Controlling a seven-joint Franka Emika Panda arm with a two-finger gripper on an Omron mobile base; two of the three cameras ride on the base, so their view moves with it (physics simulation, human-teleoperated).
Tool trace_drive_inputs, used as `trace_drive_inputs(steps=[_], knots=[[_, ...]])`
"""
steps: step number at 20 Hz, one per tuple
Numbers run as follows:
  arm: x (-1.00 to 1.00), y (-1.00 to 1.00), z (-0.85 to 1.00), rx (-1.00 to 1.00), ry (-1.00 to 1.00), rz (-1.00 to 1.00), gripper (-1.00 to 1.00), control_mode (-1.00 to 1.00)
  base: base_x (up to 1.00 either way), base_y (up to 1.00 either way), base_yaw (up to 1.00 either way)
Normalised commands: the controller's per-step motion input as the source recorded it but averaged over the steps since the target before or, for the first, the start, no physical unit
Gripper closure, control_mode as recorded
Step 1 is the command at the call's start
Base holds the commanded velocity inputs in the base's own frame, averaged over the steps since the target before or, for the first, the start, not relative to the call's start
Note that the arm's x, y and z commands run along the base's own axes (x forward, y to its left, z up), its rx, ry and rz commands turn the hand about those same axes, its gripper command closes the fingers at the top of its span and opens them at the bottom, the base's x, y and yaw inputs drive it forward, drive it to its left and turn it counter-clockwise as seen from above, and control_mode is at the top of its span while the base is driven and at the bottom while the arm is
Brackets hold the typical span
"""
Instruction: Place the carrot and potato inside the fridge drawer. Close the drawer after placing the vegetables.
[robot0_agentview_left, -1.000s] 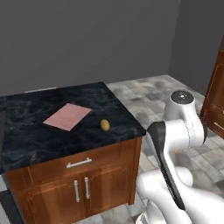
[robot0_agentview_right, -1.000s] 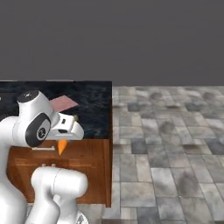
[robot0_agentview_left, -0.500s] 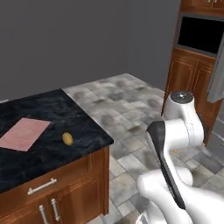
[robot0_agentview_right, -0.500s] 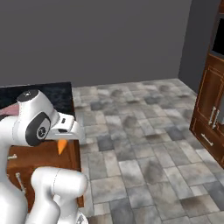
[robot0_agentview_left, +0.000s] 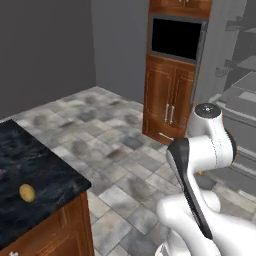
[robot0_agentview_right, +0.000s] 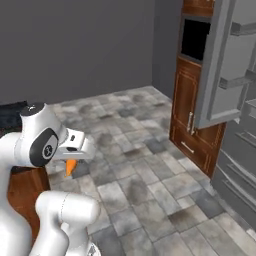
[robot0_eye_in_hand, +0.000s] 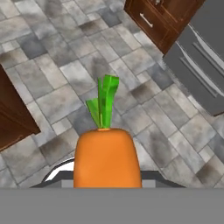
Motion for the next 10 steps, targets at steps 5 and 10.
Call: trace_drive_inputs(steps=[5,10], knots=[[0.00,0.00,0.00,0.00,0.00,0.00,1.00,1.00,0.57,-0.14,-0.53],[0.00,0.00,0.00,0.00,0.00,0.00,1.00,1.00,0.73,-0.19,-0.43]])
